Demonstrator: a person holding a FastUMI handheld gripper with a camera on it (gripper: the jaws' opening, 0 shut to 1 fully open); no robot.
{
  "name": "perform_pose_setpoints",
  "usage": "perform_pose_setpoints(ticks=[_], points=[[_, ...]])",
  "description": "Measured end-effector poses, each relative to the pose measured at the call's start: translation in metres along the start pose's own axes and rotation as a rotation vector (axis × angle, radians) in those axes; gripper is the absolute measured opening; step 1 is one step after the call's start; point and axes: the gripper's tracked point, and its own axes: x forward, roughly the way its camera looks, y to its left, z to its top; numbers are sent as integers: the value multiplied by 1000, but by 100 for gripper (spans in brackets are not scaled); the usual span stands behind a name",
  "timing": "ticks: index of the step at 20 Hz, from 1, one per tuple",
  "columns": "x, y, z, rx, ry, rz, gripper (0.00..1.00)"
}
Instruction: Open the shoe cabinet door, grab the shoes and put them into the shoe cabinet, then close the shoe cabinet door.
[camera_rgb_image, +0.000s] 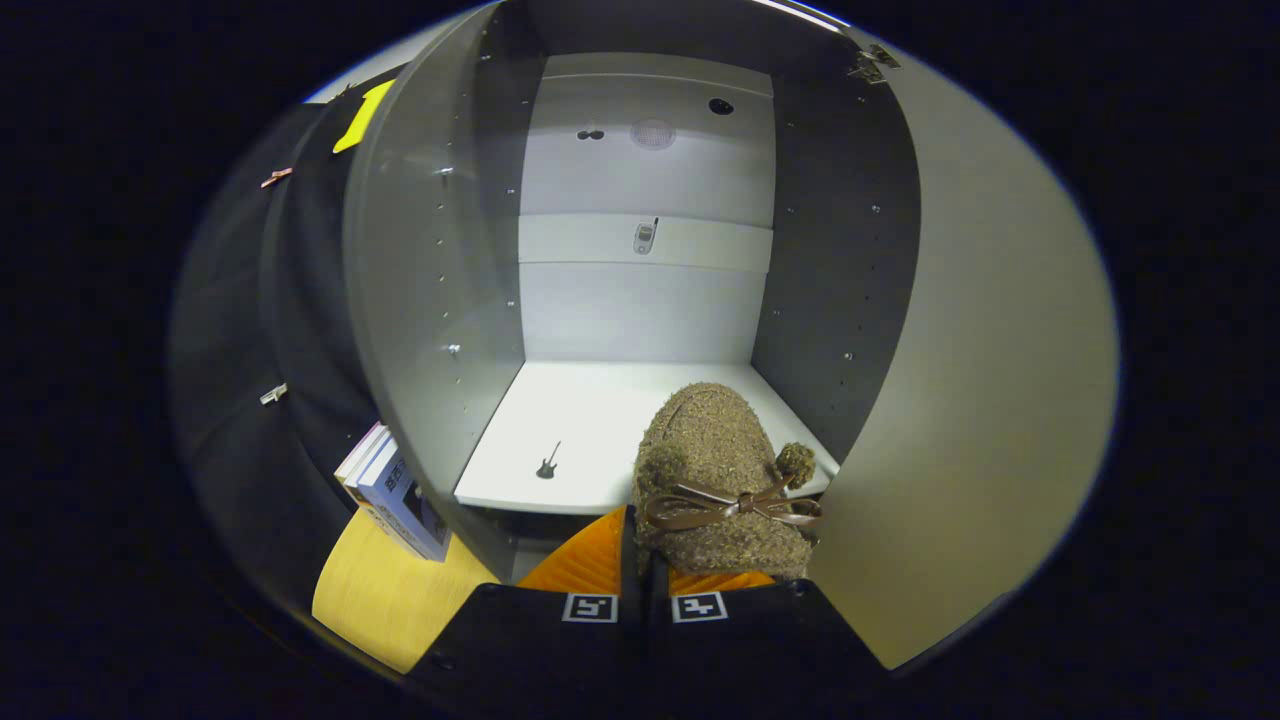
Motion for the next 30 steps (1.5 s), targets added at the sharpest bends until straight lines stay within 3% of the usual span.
perform_pose_setpoints(ticks=[12, 23, 30], points=[[118, -4, 69, -19, 30, 21, 5], [223, -1, 68, 13, 81, 17, 5], [239, 8, 51, -20, 127, 21, 5]])
